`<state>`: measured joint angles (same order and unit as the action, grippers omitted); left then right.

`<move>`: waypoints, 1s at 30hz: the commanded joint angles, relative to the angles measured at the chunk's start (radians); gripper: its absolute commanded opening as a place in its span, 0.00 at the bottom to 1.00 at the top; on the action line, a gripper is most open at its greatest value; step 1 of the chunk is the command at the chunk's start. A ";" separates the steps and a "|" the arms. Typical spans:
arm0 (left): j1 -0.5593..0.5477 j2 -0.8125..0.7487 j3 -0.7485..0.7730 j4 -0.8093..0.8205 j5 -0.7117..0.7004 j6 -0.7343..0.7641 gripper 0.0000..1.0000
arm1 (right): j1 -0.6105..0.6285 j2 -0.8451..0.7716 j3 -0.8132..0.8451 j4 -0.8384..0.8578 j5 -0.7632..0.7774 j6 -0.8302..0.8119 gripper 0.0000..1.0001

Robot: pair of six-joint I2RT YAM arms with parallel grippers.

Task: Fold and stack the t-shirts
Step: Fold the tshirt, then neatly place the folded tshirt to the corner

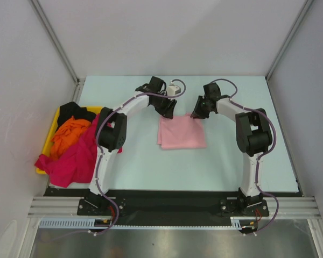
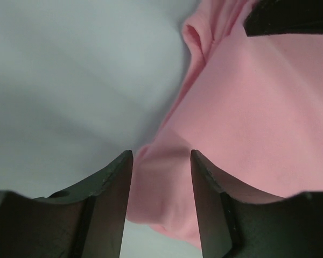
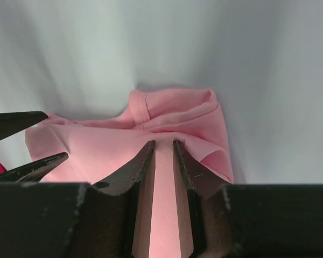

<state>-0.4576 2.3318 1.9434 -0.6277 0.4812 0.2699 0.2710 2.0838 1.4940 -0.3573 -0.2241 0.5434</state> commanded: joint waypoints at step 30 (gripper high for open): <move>0.174 -0.558 -0.310 0.000 -0.072 0.055 1.00 | -0.038 -0.188 -0.238 -0.094 -0.101 -0.099 0.50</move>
<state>-0.3092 1.8282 1.6871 -0.6178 0.3958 0.3149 0.2218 1.8790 1.2495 -0.5102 -0.2543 0.4355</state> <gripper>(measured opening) 0.996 0.516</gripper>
